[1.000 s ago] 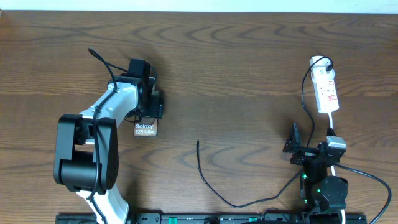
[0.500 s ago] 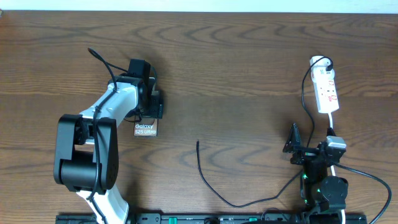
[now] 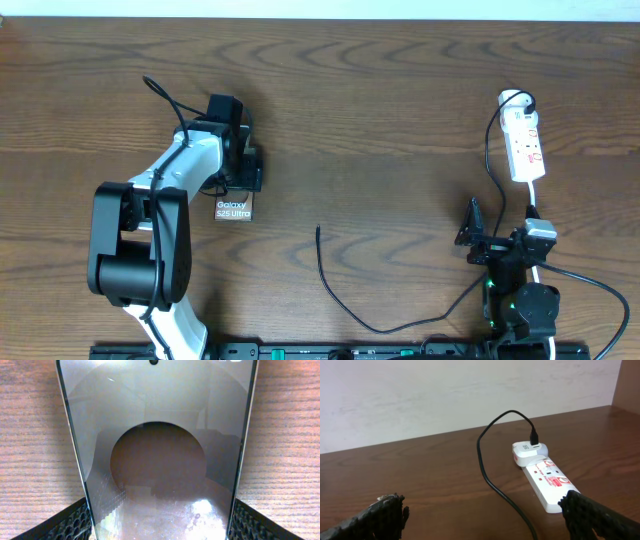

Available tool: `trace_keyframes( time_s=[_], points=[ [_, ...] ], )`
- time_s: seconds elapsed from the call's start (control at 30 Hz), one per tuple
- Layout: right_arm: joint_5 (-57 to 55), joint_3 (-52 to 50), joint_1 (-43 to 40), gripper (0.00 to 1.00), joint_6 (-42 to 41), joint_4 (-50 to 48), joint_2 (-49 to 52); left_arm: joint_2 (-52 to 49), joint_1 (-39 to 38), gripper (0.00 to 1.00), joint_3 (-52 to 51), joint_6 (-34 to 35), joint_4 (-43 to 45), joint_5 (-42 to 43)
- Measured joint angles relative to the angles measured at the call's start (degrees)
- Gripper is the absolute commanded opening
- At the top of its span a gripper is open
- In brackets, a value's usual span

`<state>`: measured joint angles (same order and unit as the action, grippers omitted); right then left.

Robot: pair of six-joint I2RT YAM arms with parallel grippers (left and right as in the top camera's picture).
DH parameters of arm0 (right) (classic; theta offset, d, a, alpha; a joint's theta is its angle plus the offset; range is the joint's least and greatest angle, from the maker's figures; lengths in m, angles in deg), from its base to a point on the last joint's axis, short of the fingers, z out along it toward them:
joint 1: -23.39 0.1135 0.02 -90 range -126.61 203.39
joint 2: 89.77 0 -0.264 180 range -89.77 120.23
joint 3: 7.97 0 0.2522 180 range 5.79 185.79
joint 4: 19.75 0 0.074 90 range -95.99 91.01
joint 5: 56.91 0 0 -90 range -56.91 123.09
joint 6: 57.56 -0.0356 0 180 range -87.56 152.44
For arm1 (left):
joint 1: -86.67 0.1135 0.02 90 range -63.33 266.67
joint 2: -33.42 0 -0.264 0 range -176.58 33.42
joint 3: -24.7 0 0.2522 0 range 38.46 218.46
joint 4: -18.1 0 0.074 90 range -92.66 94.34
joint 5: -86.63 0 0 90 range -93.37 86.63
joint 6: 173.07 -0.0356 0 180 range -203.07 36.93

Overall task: Plug charger to phone and switch on socket
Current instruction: 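Close the left gripper on the phone's bottom edge, then lift the phone with the left gripper and raise it upright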

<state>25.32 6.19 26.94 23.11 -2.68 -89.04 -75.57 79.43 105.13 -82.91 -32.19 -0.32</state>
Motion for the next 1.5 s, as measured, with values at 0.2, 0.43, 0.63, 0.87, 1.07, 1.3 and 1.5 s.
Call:
trace_keyframes(
  time_s=[0.2,0.43,0.63,0.87,1.07,1.3,1.5],
  points=[
    [0.0,-0.02,0.0,0.99,0.0,0.0,0.0,0.98,0.0,0.08,0.0,0.0,-0.85,-0.02],
    [0.0,0.0,0.0,0.99,0.0,0.0,0.0,3.43,0.0,0.07,0.02,0.04,-2.14,-0.02],
    [0.0,-0.02,0.0,0.99,0.0,0.0,0.0,3.43,0.02,0.08,0.02,0.13,-2.73,2.14],
    [0.0,-0.02,0.0,0.99,0.0,0.0,0.0,3.43,0.02,0.07,0.02,2.56,-2.84,13.16],
    [0.0,-0.02,0.0,0.99,0.0,0.0,0.0,3.43,0.96,0.07,0.02,8.74,-2.84,27.06],
    [0.0,-0.02,0.0,0.99,0.0,0.0,0.0,3.43,3.3,0.07,0.02,15.02,0.74,46.23],
    [0.0,0.0,0.0,0.99,0.0,0.0,0.0,3.45,4.04,0.07,0.48,25.75,12.87,64.76]
  ],
)
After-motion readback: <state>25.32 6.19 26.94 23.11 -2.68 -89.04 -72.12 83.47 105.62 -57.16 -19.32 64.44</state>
